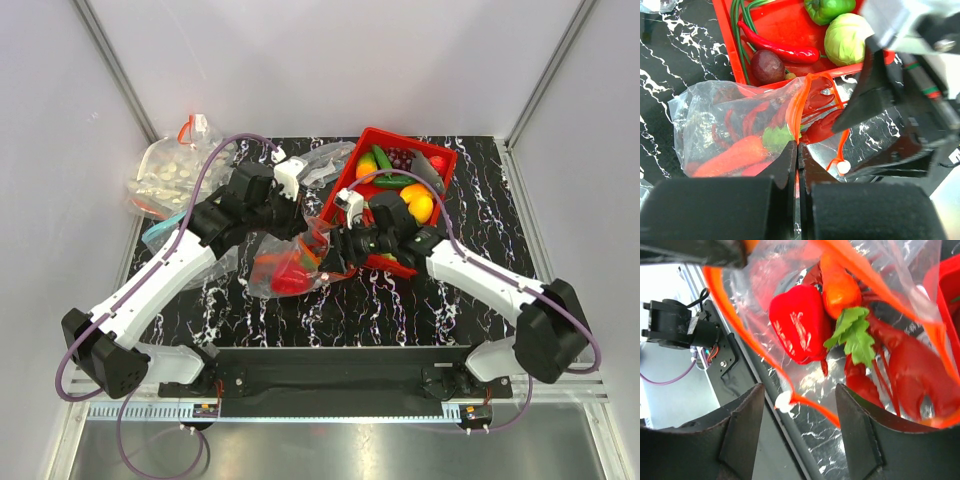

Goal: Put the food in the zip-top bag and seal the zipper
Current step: Zip the zipper food storage bag at the center of the board.

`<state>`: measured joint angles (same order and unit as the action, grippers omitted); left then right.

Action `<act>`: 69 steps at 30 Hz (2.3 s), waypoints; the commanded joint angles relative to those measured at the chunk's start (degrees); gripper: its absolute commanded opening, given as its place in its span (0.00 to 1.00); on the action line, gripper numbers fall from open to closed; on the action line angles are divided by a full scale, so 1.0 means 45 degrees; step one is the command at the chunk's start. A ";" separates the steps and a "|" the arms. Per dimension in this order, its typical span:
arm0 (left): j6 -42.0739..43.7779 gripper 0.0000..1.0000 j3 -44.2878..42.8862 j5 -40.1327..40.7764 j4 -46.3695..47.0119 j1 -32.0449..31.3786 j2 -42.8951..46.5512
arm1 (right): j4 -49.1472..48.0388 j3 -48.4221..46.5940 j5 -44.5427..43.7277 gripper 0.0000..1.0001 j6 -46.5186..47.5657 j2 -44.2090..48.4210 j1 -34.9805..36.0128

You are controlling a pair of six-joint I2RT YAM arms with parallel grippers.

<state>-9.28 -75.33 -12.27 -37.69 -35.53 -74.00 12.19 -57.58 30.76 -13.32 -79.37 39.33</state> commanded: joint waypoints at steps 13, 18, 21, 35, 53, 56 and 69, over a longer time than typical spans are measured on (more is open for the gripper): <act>0.0030 0.06 -0.0134 -0.0456 0.0837 0.0083 -0.0040 | -0.3836 0.0274 0.1502 0.07 -0.1021 -0.0234 0.0654; 0.0479 0.43 -0.0272 -0.0281 0.0720 0.0141 0.0252 | -0.4699 0.0803 0.1621 0.00 -0.2722 0.0469 0.0771; 0.0694 0.75 -0.0369 -0.0008 0.0662 0.0180 0.0739 | -0.4934 0.1096 0.1289 0.00 -0.3249 0.1055 0.0810; 0.1455 0.98 0.2949 -0.2696 0.2105 0.0142 0.5329 | -0.2026 -0.0543 -0.1950 0.00 -0.5514 0.2814 0.0830; 0.7743 0.87 0.5942 -0.5399 0.4705 -0.1596 0.7773 | -0.1399 -0.0856 -0.2930 0.00 -0.8718 0.3166 0.0810; 0.8367 0.78 0.5317 -0.4794 0.4217 -0.2162 0.6993 | -0.1379 -0.0837 -0.3164 0.00 -0.9109 0.3361 0.0830; 0.9426 0.47 0.4727 -0.0167 0.4253 -0.3570 0.4998 | -0.2024 -0.0329 -0.3048 0.00 -1.0106 0.3772 0.0830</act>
<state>32.23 -52.01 -20.67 -22.52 -51.31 -52.03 8.25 -58.81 16.95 -56.90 -64.07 42.65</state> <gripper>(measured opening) 0.501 0.010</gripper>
